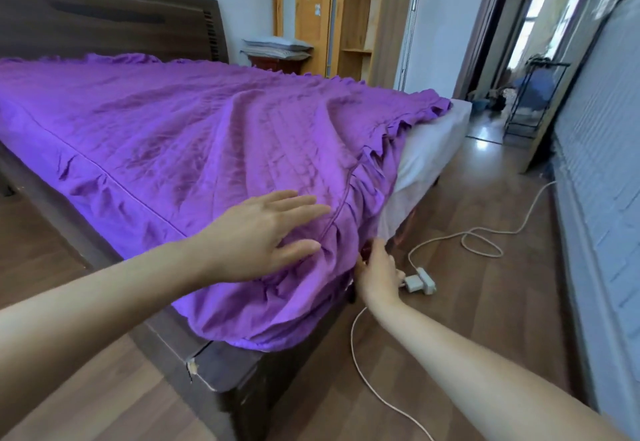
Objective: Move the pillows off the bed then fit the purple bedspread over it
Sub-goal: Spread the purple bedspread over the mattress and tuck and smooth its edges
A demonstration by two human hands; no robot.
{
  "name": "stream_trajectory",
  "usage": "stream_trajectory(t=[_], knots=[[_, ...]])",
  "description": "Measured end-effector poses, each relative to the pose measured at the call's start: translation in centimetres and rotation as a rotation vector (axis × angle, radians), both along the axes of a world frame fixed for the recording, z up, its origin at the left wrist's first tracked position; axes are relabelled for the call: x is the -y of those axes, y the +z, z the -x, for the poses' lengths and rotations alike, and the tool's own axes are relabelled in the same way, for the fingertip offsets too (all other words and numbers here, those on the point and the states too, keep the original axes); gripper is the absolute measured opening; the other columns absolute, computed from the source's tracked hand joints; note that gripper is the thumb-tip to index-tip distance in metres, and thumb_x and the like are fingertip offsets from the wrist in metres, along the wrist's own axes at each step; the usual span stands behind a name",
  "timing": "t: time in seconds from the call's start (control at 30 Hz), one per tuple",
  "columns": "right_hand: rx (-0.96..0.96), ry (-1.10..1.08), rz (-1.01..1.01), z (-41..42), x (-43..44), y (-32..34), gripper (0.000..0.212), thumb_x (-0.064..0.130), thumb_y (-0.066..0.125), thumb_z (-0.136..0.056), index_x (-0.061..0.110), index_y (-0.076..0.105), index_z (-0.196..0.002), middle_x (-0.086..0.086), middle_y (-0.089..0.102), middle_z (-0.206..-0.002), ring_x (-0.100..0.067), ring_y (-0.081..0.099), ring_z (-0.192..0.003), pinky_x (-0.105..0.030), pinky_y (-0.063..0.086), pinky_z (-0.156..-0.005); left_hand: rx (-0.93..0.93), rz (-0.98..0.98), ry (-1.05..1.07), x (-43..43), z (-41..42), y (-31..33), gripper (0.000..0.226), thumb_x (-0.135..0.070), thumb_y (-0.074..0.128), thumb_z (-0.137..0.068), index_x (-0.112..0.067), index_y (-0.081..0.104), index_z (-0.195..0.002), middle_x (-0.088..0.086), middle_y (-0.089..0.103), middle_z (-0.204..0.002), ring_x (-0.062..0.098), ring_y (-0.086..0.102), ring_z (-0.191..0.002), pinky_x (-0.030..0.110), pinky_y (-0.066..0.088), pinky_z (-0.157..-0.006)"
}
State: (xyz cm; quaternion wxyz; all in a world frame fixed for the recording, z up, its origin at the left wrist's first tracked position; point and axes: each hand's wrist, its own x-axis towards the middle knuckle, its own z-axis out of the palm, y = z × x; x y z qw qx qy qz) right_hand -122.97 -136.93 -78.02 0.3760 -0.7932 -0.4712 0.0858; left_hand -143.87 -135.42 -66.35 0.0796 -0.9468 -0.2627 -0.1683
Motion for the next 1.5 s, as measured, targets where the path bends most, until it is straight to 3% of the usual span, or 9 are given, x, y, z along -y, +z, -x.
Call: stream_trajectory(t=[0.13,0.3,0.57,0.7,0.83,1.0,1.13,1.27,1.5], knots=[[-0.055,-0.049,-0.127,-1.0,0.2,0.1,0.018,0.031,0.05,-0.092,0.018,0.05,-0.105,-0.004,0.062,-0.107,-0.028,0.052,-0.109,-0.044,0.031,-0.092,0.002,-0.295,-0.102,3.3,-4.3,-2.0,0.043,-0.03,0.04,-0.085,-0.011,0.062,-0.117,0.01,0.061,-0.123,0.028,0.058,-0.114,0.037,0.046,-0.098],[0.157,-0.147,-0.373,-5.3,0.7,0.5,0.015,0.014,0.056,-0.089,0.014,0.057,-0.103,-0.003,0.06,-0.104,-0.026,0.05,-0.104,-0.038,0.027,-0.09,-0.198,-0.158,-0.103,7.1,-9.0,-8.8,0.042,-0.005,0.023,-0.083,-0.001,0.062,-0.099,0.02,0.062,-0.1,0.034,0.06,-0.087,0.038,0.054,-0.072],[0.852,0.247,-0.311,-11.6,-1.5,-0.5,0.047,0.0,0.066,-0.077,0.019,0.056,-0.119,-0.001,0.058,-0.124,-0.021,0.043,-0.109,-0.033,0.027,-0.084,-0.247,0.005,0.239,3.1,-14.7,-12.9,0.079,-0.011,-0.012,-0.073,0.019,0.03,-0.132,0.038,0.03,-0.138,0.05,0.026,-0.132,0.054,0.03,-0.106],[0.992,0.427,-0.231,-11.2,-3.1,0.0,0.042,0.011,0.042,-0.085,0.02,0.043,-0.125,-0.001,0.049,-0.135,-0.026,0.041,-0.119,-0.037,0.031,-0.089,-0.159,0.051,0.378,2.4,-16.0,-13.5,0.063,-0.015,0.017,-0.071,0.004,0.063,-0.11,0.027,0.058,-0.121,0.038,0.06,-0.107,0.042,0.053,-0.08],[1.094,0.42,-0.127,-11.6,-3.9,0.6,0.045,0.014,0.029,-0.086,0.018,0.043,-0.128,0.0,0.046,-0.134,-0.027,0.034,-0.13,-0.046,0.029,-0.103,-0.092,0.077,0.404,2.5,-16.7,-13.7,0.049,-0.017,0.044,-0.061,-0.002,0.069,-0.1,0.022,0.064,-0.115,0.031,0.066,-0.092,0.035,0.054,-0.065],[1.256,0.388,-0.129,-13.1,-4.0,1.4,0.036,0.012,0.03,-0.082,0.012,0.062,-0.098,-0.003,0.059,-0.092,-0.028,0.053,-0.109,-0.047,0.026,-0.108,-0.092,0.033,0.378,2.5,-17.3,-14.4,0.056,-0.018,0.042,-0.061,0.004,0.066,-0.107,0.023,0.062,-0.119,0.033,0.063,-0.105,0.037,0.054,-0.08],[1.323,0.393,-0.132,-15.6,-2.4,-0.5,0.027,0.009,0.035,-0.083,0.011,0.062,-0.085,-0.006,0.056,-0.084,-0.03,0.056,-0.099,-0.042,0.024,-0.112,-0.109,0.106,0.375,2.6,-17.7,-15.0,0.066,-0.02,0.074,-0.055,0.006,0.062,-0.114,0.025,0.055,-0.127,0.034,0.059,-0.11,0.039,0.052,-0.085],[1.285,0.3,-0.108,-17.4,-1.0,-3.5,0.028,0.009,0.033,-0.077,0.012,0.061,-0.078,-0.006,0.055,-0.074,-0.029,0.057,-0.085,-0.043,0.034,-0.104,-0.163,0.264,0.306,2.3,-18.1,-16.6,0.066,-0.012,0.043,-0.088,-0.004,0.016,-0.147,0.009,0.008,-0.157,0.027,0.023,-0.138,0.039,0.023,-0.111],[1.079,0.352,0.239,-15.8,-0.3,-10.7,0.019,0.013,0.047,-0.066,0.017,0.064,-0.059,-0.001,0.055,-0.059,-0.023,0.061,-0.06,-0.038,0.047,-0.084,-0.395,0.481,0.235,2.1,-17.7,-21.3,0.067,-0.019,0.045,-0.089,-0.007,0.015,-0.148,0.005,0.007,-0.158,0.023,0.015,-0.142,0.044,0.014,-0.116]])
